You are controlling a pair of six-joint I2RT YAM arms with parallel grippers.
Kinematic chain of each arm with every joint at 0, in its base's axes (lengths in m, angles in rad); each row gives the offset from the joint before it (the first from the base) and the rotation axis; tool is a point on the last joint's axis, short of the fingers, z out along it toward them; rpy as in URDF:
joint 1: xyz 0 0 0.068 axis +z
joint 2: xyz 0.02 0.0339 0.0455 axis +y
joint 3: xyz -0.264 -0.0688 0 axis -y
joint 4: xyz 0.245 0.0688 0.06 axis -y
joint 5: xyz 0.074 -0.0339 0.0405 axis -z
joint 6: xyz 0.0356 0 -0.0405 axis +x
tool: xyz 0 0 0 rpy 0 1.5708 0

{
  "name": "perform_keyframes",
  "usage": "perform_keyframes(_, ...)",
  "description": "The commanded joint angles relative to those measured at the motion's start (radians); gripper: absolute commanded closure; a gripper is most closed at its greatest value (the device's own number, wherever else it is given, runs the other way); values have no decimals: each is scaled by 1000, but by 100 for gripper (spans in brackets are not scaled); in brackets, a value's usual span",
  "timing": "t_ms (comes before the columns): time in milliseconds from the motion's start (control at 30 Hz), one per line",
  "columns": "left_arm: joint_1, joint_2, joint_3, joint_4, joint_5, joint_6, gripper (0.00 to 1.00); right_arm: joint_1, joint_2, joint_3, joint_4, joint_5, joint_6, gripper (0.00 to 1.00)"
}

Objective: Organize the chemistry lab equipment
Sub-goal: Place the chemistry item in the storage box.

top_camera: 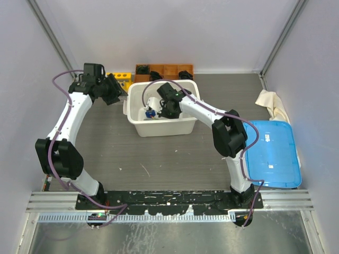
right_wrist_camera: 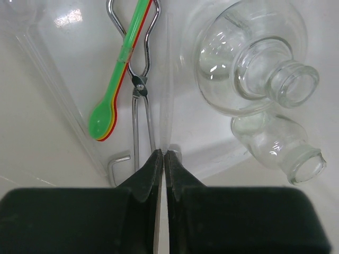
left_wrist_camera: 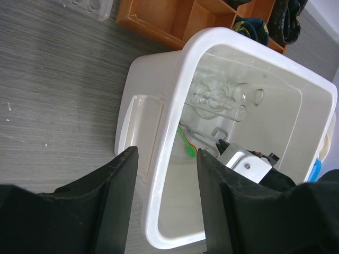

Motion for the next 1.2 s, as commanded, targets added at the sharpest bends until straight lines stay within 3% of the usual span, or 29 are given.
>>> perform_keyframes(0,12,-13,0,54,16,-5,50,4,0,8,35,15,0,89)
perform_keyframes(300,17,-7,-2,54,24,-5,50,4,17,-2,38,14,12,87)
perform_keyframes(600,20,-4,-1,49,31,-6,50,4,11,-2,42,23,21,73)
perform_keyframes(867,22,-9,4,34,39,-6,48,3,-15,7,41,22,41,67)
perform_keyframes(1167,22,-38,-24,55,63,-17,43,-23,-102,108,63,-19,183,59)
